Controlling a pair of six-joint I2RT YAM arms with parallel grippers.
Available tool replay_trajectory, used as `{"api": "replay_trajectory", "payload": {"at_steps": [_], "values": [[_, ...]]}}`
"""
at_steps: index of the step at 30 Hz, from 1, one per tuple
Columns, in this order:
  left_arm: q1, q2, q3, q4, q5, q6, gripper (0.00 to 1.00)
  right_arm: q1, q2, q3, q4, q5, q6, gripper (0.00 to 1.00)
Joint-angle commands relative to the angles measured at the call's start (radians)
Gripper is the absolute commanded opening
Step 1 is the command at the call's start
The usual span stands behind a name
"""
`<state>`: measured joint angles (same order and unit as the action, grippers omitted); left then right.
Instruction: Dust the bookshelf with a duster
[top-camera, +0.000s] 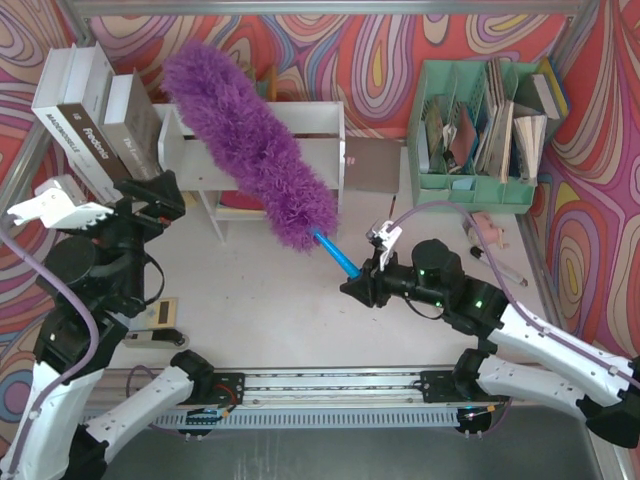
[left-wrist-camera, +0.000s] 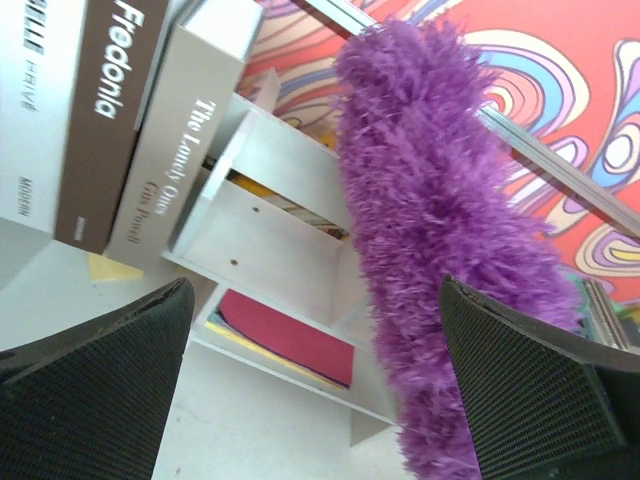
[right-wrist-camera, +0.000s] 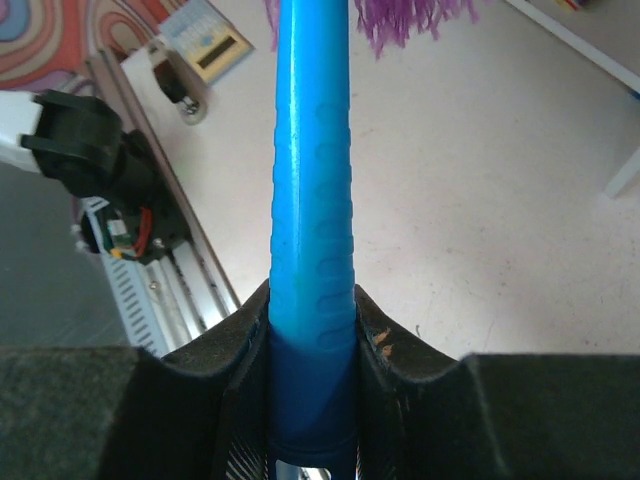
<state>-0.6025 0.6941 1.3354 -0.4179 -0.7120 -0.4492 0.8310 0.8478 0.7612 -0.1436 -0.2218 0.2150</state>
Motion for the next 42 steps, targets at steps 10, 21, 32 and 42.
{"api": "replay_trajectory", "payload": {"at_steps": [10, 21, 32, 42], "values": [[-0.002, -0.058, -0.038, 0.062, -0.116, 0.109, 0.99, 0.067, 0.066, 0.087, -0.019, -0.062, 0.146, 0.00], [-0.002, -0.056, -0.051, 0.049, -0.113, 0.080, 0.98, 0.117, 0.131, 0.077, -0.014, 0.097, 0.265, 0.00], [-0.002, -0.057, -0.070, 0.053, -0.119, 0.073, 0.98, 0.188, 0.178, 0.066, 0.008, 0.159, 0.329, 0.00], [-0.003, -0.067, -0.075, 0.051, -0.134, 0.080, 0.99, 0.310, 0.241, 0.122, 0.000, 0.224, 0.304, 0.00]]}}
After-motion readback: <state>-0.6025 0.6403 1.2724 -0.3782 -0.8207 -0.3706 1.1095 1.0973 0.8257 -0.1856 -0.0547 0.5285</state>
